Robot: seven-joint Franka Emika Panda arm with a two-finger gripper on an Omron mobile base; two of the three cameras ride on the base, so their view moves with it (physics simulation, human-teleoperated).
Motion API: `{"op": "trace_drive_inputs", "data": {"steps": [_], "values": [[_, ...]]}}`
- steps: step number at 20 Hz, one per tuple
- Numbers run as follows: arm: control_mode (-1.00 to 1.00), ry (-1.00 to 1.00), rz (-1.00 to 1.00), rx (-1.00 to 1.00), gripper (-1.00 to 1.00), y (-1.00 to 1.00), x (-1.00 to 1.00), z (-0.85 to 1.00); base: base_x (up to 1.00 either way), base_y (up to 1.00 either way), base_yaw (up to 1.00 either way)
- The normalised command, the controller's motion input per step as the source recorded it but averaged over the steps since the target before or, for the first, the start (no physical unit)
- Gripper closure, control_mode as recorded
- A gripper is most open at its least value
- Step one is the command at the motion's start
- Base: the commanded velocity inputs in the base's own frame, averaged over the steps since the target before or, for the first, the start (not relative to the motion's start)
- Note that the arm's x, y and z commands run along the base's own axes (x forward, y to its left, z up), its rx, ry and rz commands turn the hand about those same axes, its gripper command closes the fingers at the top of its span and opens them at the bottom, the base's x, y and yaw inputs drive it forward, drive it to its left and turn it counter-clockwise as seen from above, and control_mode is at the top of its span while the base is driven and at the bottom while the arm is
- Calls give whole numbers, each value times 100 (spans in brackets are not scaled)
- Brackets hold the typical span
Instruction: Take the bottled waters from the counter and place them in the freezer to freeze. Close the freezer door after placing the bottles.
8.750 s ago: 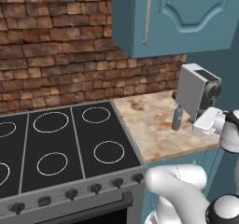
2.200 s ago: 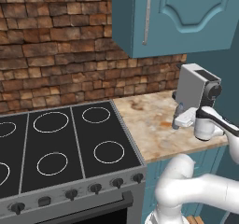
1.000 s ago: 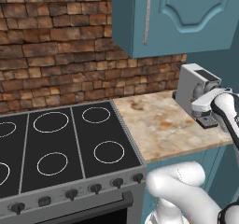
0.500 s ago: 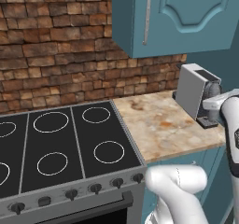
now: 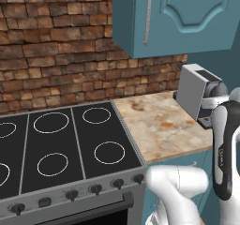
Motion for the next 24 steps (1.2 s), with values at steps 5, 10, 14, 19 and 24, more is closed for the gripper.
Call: {"op": "trace_drive_inputs", "data": {"steps": [5,10,14,19,24], "values": [[-100,-15,-22,0,100,34,-40,0,0,0,0],[-100,-2,-14,-1,100,52,-9,4,0,0,0],[-100,-1,-10,-3,100,36,-24,1,0,0,0],[-100,-4,-6,-6,100,31,-35,-7,0,0,0],[-100,-5,1,-8,100,8,-25,-7,0,0,0]]}}
